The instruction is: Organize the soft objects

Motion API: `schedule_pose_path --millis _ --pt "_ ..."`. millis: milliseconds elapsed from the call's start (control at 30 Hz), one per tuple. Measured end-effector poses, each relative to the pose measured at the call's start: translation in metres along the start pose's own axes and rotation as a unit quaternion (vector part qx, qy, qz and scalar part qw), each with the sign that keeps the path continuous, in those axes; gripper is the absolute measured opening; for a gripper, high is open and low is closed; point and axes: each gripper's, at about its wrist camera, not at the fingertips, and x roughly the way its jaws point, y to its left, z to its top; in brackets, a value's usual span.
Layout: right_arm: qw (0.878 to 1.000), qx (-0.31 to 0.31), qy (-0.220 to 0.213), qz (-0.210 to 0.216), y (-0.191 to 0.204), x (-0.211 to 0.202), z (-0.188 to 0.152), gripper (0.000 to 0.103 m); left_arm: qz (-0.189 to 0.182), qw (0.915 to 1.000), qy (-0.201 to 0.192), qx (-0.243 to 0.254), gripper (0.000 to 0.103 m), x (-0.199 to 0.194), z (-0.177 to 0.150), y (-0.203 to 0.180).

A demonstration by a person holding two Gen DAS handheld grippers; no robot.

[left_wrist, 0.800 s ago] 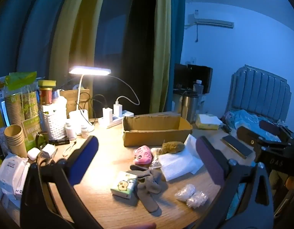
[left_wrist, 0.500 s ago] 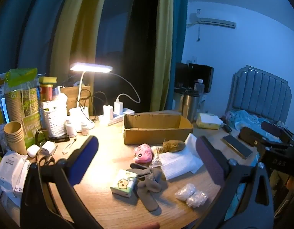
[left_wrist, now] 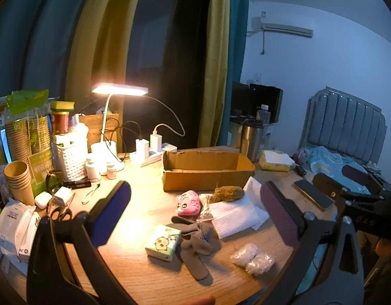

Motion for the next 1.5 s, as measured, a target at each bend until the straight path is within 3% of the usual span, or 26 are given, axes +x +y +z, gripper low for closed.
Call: schedule_pose_path --millis 1500 --pt "1.0 -0.001 0.007 0.018 0.0064 0.0009 0.0026 0.1 -0.006 0.9998 0.011 -0.014 0.102 -0.0016 0.0038 0.0055"
